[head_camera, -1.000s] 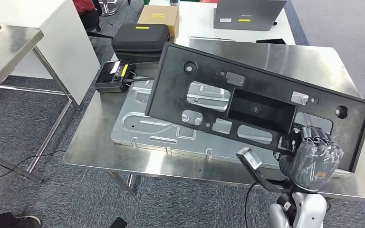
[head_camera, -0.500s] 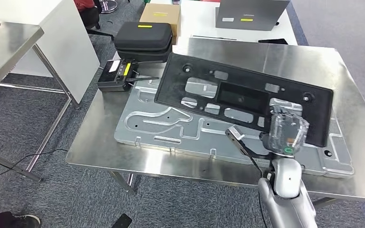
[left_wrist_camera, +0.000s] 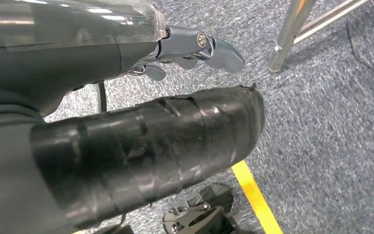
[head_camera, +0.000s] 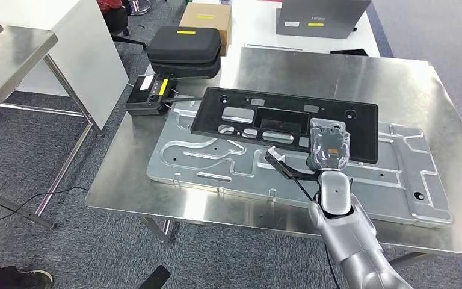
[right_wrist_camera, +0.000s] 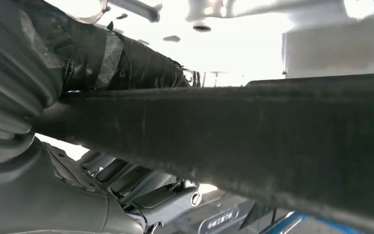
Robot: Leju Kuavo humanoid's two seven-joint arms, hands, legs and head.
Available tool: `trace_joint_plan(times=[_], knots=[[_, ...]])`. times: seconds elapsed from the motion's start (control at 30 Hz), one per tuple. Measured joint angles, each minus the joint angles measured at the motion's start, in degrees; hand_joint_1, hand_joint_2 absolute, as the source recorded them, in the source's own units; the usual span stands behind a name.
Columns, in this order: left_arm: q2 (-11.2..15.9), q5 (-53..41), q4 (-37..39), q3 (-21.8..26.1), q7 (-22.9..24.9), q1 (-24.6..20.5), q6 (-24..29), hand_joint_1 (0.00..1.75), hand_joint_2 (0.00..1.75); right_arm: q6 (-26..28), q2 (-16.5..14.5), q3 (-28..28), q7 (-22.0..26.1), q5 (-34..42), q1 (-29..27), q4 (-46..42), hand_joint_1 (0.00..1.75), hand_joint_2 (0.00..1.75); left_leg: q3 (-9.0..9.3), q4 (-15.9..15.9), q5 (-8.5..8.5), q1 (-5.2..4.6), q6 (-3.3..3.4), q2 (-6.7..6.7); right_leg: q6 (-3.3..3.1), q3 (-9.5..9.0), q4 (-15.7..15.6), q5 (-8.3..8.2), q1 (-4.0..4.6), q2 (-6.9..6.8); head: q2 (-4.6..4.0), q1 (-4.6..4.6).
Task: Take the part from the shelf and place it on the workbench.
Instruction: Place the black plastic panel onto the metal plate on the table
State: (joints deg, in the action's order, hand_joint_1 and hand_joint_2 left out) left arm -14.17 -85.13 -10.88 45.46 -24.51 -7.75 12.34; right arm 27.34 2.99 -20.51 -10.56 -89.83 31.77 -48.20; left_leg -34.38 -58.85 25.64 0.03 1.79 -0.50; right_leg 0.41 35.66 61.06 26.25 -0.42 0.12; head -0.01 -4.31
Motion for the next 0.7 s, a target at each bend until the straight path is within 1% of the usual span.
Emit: trace_joint_plan(times=[0.03, 0.1, 0.13, 0.17, 0.2, 0.23, 0.27, 0.3, 0.33, 0.37, 0.4, 0.43, 0.47, 0.5, 0.53, 0.6, 0.63, 0.67, 0.7], knots=[[-0.03, -0.04, 0.0, -0.14, 0.14, -0.06, -0.09, 0.0, 0.0, -0.3, -0.4, -0.54, -0.04, 0.1, 0.85, 1.72, 1.75, 1.75, -0.12, -0.04, 0.01, -0.08, -0.31, 0.02, -0.27, -0.52, -1.29, -0.03, 0.13, 0.02, 0.01, 0.01], [-0.04, -0.11, 0.0, -0.37, 0.32, -0.07, -0.17, 0.0, 0.0, -0.71, -0.95, -1.07, 0.0, 0.4, 1.26, 3.49, 1.74, 1.75, -0.31, -0.39, 0.49, -0.09, -0.84, 0.02, -0.85, -0.75, -1.56, -0.16, -0.15, -0.06, 0.01, 0.02], [-0.04, -0.13, 0.0, -0.5, 0.4, -0.07, -0.19, 0.0, 0.0, -0.8, -1.29, -1.32, 0.04, 0.61, 1.55, 4.39, 1.73, 1.75, -0.83, -1.65, 1.35, -0.06, -1.14, 0.04, -1.22, -0.87, -1.78, -0.26, -0.33, -0.12, 0.01, 0.03], [-0.03, -0.13, 0.0, -0.63, 0.47, -0.07, -0.19, 0.0, 0.0, -0.84, -1.69, -1.55, 0.07, 0.84, 1.84, 5.2, 1.71, 1.75, -1.89, -4.02, 2.71, 0.02, -1.42, 0.07, -1.54, -0.98, -1.94, -0.32, -0.46, -0.15, 0.01, 0.04], [-0.02, -0.14, 0.0, -0.78, 0.54, -0.07, -0.2, 0.0, 0.0, -0.85, -2.05, -1.77, 0.1, 1.02, 2.13, 5.97, 1.63, 1.75, -3.44, -7.49, 4.36, 0.15, -1.66, 0.11, -1.75, -1.01, -1.98, -0.31, -0.46, -0.14, 0.0, 0.05], [-0.01, -0.14, 0.0, -0.92, 0.61, -0.07, -0.23, 0.0, 0.0, -0.88, -2.41, -2.01, 0.11, 1.12, 2.37, 6.74, 1.27, 1.75, -5.33, -11.33, 5.85, 0.27, -1.86, 0.13, -1.85, -1.01, -1.97, -0.29, -0.44, -0.12, -0.01, 0.06], [0.0, -0.16, 0.0, -1.03, 0.67, -0.05, -0.28, 0.0, 0.0, -0.96, -2.72, -2.23, 0.14, 1.18, 2.54, 7.44, 0.84, 1.75, -6.95, -14.41, 6.73, 0.37, -2.01, 0.13, -1.89, -1.04, -1.96, -0.26, -0.42, -0.1, -0.01, 0.05], [0.01, -0.17, 0.0, -1.1, 0.73, -0.04, -0.34, 0.0, 0.0, -1.08, -3.0, -2.47, 0.18, 1.24, 2.66, 8.14, 0.42, 1.75, -7.86, -15.8, 6.59, 0.46, -2.11, 0.13, -1.89, -1.09, -1.94, -0.21, -0.41, -0.08, -0.01, 0.05], [0.01, -0.19, 0.0, -1.15, 0.75, -0.04, -0.41, 0.0, 0.0, -1.21, -3.32, -2.69, 0.22, 1.4, 2.75, 8.77, 0.07, 1.75, -7.7, -14.92, 5.32, 0.54, -2.15, 0.14, -1.85, -1.19, -1.92, -0.14, -0.42, -0.06, 0.0, 0.05], [0.01, -0.19, 0.0, -1.18, 0.76, -0.04, -0.45, 0.0, 0.0, -1.3, -3.6, -2.86, 0.27, 1.6, 2.84, 9.27, 0.0, 1.75, -6.55, -12.06, 3.31, 0.6, -2.12, 0.15, -1.76, -1.32, -1.88, -0.04, -0.43, -0.05, 0.0, 0.04], [0.02, -0.16, 0.0, -1.2, 0.77, -0.06, -0.47, 0.0, 0.0, -1.33, -3.91, -2.99, 0.32, 1.86, 2.93, 9.7, 0.0, 1.75, -4.83, -7.97, 1.22, 0.65, -2.02, 0.15, -1.59, -1.47, -1.84, 0.11, -0.45, -0.03, 0.0, 0.05], [0.02, -0.12, 0.0, -1.21, 0.77, -0.09, -0.47, 0.0, 0.0, -1.26, -4.18, -3.08, 0.38, 2.12, 3.08, 10.03, 0.0, 1.75, -3.11, -4.26, -0.21, 0.59, -1.9, 0.14, -1.38, -1.5, -1.73, 0.25, -0.36, 0.0, 0.0, 0.05], [0.02, -0.03, 0.0, -1.23, 0.78, -0.13, -0.44, 0.0, 0.0, -1.14, -4.36, -3.2, 0.44, 2.29, 3.22, 10.3, 0.0, 1.75, -1.94, -1.73, -0.93, 0.5, -1.75, 0.11, -1.1, -1.46, -1.68, 0.32, -0.3, 0.03, 0.0, 0.04], [0.02, 0.09, 0.0, -1.25, 0.78, -0.14, -0.4, 0.0, 0.0, -0.93, -4.52, -3.35, 0.5, 2.48, 3.31, 10.52, 0.0, 1.75, -1.34, -0.4, -1.02, 0.4, -1.6, 0.09, -0.82, -1.4, -1.65, 0.36, -0.22, 0.05, 0.0, 0.04], [0.02, 0.19, 0.0, -1.27, 0.78, -0.12, -0.34, 0.0, 0.0, -0.68, -4.59, -3.52, 0.57, 2.65, 3.36, 10.67, 0.0, 1.75, -1.2, -0.22, -0.89, 0.28, -1.4, 0.06, -0.51, -1.35, -1.69, 0.32, -0.15, 0.07, 0.0, 0.03], [0.01, 0.32, 0.0, -1.28, 0.78, -0.04, -0.21, 0.0, 0.0, -0.32, -4.66, -3.79, 0.67, 2.94, 3.28, 10.69, 0.0, 1.75, -1.03, 0.14, -1.04, 0.38, -0.76, 0.06, 0.12, -1.46, -1.66, 0.51, -0.23, 0.08, 0.0, 0.04], [0.01, 0.34, 0.0, -1.28, 0.78, -0.04, -0.16, 0.0, 0.0, -0.24, -4.66, -3.86, 0.71, 3.02, 3.24, 10.59, 0.0, 1.75, -0.83, 0.42, -1.15, 0.47, -0.37, 0.08, 0.4, -1.25, -0.97, 1.07, -0.27, 0.06, 0.01, 0.02], [0.0, 0.37, 0.0, -1.29, 0.78, -0.07, -0.14, 0.0, 0.0, -0.19, -4.64, -3.93, 0.73, 3.08, 3.22, 10.44, 0.0, 1.75, -0.64, 0.69, -1.26, 0.57, -0.04, 0.12, 0.64, -0.49, 0.81, 2.23, -0.31, 0.04, 0.01, 0.02], [0.0, 0.39, 0.0, -1.3, 0.77, -0.08, -0.13, 0.0, 0.0, -0.13, -4.61, -4.01, 0.73, 3.11, 3.15, 10.31, 0.0, 1.75, -0.53, 0.82, -1.29, 0.59, 0.19, 0.16, 0.81, 0.93, 3.87, 3.91, -0.38, 0.01, 0.01, 0.01]])
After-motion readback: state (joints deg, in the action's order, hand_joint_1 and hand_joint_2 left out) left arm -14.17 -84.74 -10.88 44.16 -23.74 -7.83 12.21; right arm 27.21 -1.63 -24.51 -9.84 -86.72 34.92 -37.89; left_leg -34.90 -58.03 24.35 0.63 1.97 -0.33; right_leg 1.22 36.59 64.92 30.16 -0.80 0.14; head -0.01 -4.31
